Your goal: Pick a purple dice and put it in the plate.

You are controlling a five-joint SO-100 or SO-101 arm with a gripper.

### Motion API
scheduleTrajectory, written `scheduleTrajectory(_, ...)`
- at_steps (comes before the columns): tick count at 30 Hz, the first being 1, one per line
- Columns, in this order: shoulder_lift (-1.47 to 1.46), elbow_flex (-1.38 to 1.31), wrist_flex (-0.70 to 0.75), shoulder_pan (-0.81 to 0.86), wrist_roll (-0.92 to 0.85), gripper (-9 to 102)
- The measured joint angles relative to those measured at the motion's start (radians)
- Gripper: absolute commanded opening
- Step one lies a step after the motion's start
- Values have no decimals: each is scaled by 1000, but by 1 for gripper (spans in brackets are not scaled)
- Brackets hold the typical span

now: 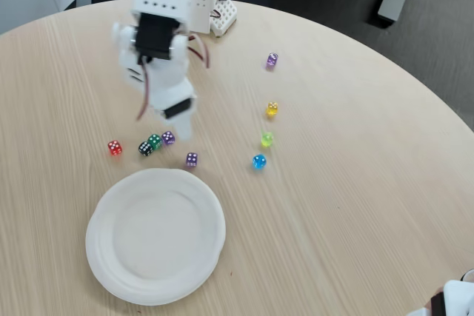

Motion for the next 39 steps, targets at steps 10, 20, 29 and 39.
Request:
scheduleTrajectory(10, 0, 0, 0, 46, -18, 26)
scheduleTrajectory(20, 0, 3, -3, 48, -28, 24)
scheduleTrajectory(29, 0, 3, -3, 48, -37, 17)
scheduleTrajectory(39, 0, 3, -3, 48, -38, 11)
